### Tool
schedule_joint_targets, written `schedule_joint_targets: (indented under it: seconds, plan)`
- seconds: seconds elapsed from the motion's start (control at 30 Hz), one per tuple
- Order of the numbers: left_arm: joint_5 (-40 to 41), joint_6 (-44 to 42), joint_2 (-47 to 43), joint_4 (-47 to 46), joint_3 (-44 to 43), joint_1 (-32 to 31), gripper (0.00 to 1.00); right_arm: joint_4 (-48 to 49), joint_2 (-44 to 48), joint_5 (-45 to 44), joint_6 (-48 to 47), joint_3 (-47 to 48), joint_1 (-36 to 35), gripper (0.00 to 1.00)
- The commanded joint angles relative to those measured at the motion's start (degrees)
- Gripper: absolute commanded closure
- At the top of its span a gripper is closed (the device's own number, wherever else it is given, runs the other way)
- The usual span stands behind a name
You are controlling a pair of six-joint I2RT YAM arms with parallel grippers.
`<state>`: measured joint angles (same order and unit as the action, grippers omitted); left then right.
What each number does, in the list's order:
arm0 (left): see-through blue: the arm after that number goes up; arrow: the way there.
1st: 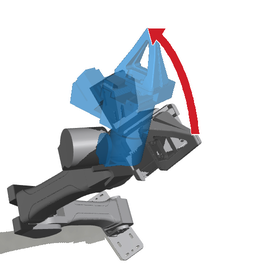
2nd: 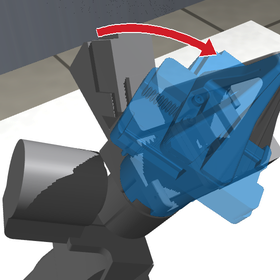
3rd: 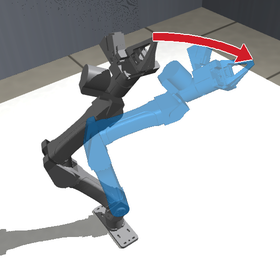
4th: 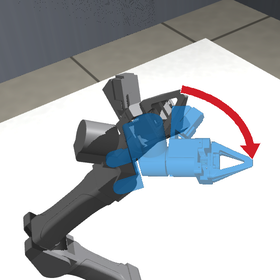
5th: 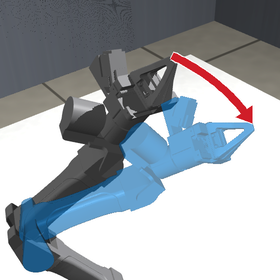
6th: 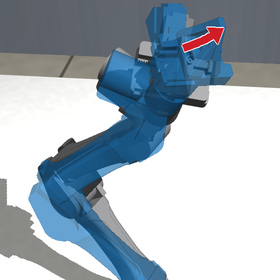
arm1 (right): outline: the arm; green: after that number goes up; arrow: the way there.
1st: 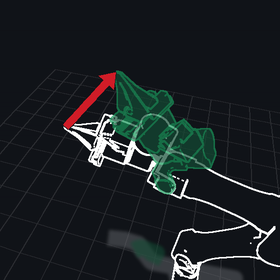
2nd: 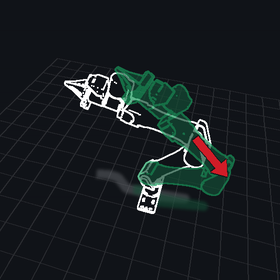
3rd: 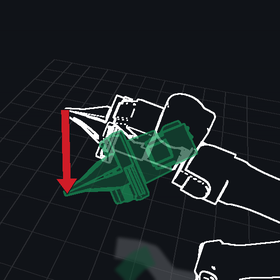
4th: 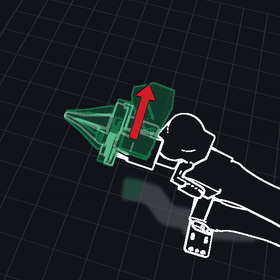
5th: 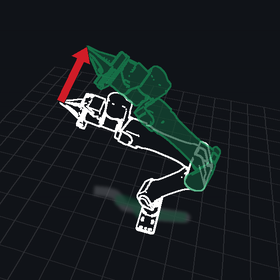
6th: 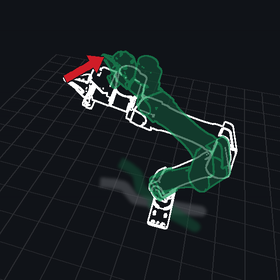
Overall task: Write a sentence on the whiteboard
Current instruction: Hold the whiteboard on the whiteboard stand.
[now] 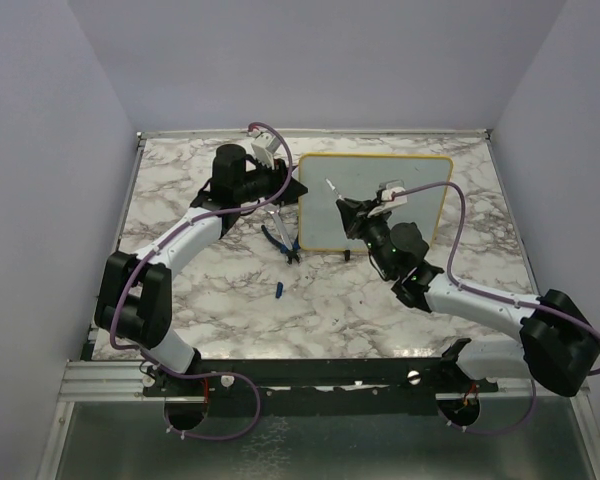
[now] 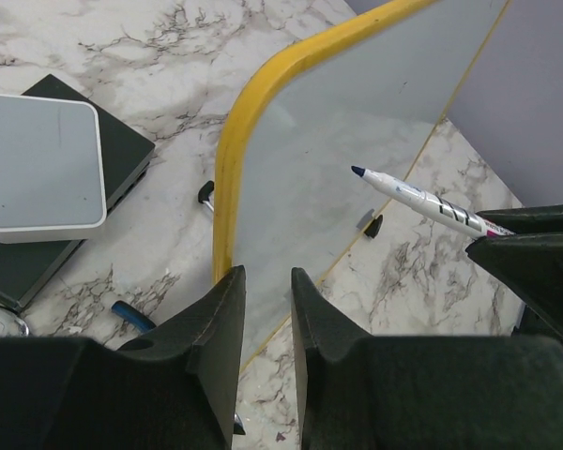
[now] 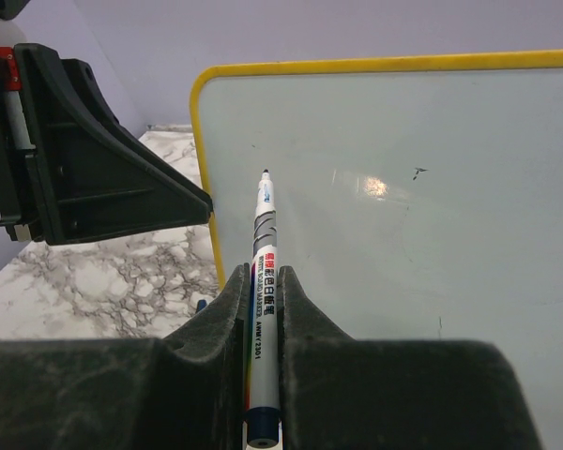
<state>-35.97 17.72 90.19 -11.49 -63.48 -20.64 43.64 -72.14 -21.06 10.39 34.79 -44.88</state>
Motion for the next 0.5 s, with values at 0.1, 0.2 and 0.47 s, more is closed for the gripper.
schedule_joint_targets:
  seconds: [0.1, 0.2, 0.47]
  plan:
    - [0.46, -1.17, 0.73, -1.26, 0.38, -0.54, 0.76, 2.61, -1.98, -0.24, -1.14, 2.48, 0.54, 0.99]
    - [0.55, -1.28, 0.91, -1.16, 0.3, -0.67, 0.77, 2.77, -2.36, -0.55, -1.21, 2.64, 0.67, 0.99]
    - [0.76, -1.66, 1.04, -0.74, 0.24, -0.89, 0.81, 3.05, -3.65, -0.75, -1.3, 3.37, 0.89, 0.99]
